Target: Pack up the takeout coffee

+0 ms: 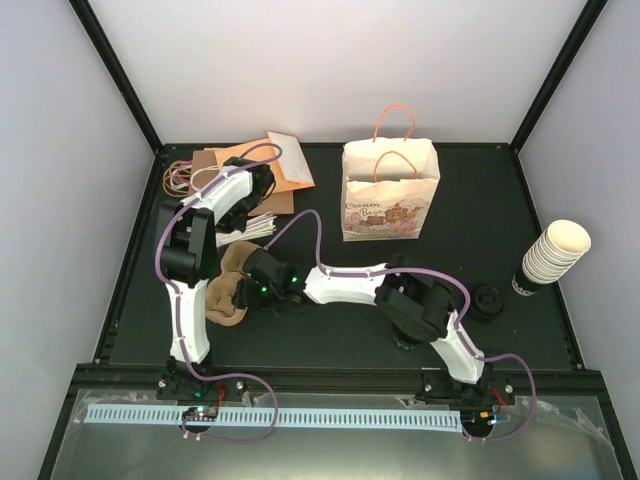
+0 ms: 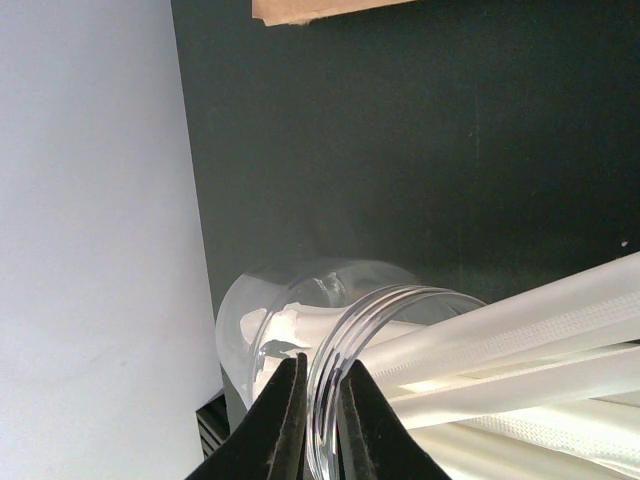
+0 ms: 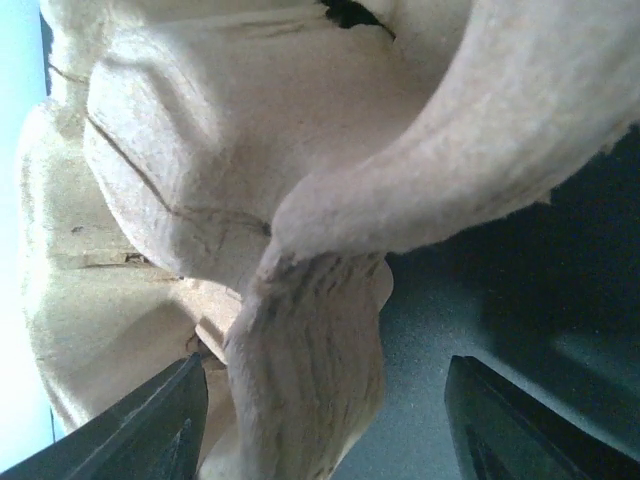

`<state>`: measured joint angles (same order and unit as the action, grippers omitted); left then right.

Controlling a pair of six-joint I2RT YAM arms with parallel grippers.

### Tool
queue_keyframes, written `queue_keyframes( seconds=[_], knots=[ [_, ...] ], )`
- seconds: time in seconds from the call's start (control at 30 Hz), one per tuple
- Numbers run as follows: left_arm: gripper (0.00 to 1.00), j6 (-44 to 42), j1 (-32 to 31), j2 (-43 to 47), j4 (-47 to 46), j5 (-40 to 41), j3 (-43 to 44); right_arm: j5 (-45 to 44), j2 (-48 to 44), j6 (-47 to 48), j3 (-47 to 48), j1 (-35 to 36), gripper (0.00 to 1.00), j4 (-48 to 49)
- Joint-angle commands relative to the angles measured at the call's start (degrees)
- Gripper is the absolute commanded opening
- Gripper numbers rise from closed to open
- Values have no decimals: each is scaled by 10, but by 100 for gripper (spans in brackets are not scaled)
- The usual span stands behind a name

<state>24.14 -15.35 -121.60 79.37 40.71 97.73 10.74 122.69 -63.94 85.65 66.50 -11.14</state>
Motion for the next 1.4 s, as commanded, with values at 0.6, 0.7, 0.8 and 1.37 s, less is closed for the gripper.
queue_keyframes(
  seconds=[0.6, 0.7, 0.8, 1.37],
  knots=[
    [2, 12, 7, -3, -82, -82, -10, -42, -97, 87, -90, -22, 39, -21],
    [2, 11, 7, -5, -81, -83, -10, -53, -131, 107, -130, -30, 39, -31],
    [2, 11, 7, -4, -82, -84, -9, -53, -163, 130, -169, -39, 39, -44],
    [1, 12, 7, -7, -80, -85, -7, -31, -318, 263, -316, -113, 51, -97]
  ],
)
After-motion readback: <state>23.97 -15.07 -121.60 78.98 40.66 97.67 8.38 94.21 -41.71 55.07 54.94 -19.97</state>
